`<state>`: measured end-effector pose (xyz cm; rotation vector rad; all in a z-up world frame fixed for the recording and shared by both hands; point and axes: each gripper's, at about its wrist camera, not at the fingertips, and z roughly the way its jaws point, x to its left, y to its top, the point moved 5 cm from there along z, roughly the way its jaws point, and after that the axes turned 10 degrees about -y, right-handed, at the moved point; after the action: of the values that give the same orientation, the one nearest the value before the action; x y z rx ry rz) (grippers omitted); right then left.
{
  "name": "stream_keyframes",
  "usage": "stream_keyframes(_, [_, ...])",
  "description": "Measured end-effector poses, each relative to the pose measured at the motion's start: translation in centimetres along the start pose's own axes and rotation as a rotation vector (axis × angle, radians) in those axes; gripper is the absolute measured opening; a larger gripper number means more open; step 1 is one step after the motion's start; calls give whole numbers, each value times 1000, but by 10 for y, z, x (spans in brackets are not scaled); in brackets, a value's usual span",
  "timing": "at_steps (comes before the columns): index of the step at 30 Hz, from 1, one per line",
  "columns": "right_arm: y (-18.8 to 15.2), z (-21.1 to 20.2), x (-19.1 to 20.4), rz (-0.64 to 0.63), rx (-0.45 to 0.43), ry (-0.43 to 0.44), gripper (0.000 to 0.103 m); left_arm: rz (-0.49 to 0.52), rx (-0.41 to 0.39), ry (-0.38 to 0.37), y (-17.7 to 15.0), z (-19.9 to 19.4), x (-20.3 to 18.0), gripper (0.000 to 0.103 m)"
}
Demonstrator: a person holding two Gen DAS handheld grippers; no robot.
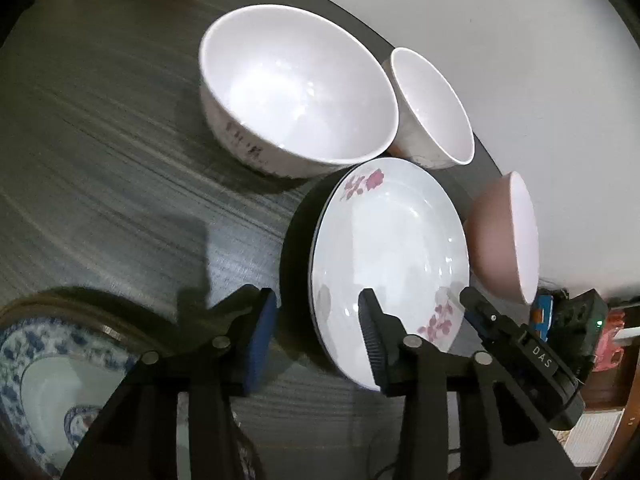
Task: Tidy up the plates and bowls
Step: 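Grasp the pink-flowered white plate rim with the left tool while the right tool grips it too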
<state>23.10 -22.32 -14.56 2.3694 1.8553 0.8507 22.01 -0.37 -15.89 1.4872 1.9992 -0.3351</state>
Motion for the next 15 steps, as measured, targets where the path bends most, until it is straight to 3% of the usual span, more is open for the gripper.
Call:
stream_keyframes(3, [1, 5, -1, -2, 1, 8, 12, -16, 7, -10, 5, 8, 0, 30])
stream_keyframes(11, [4, 21, -4, -12, 6, -3, 6, -13, 28, -24, 12, 21, 3, 11])
stream_keyframes(15, [2, 26, -5, -14, 5, -5, 5, 16, 21, 0, 14, 19, 0, 10])
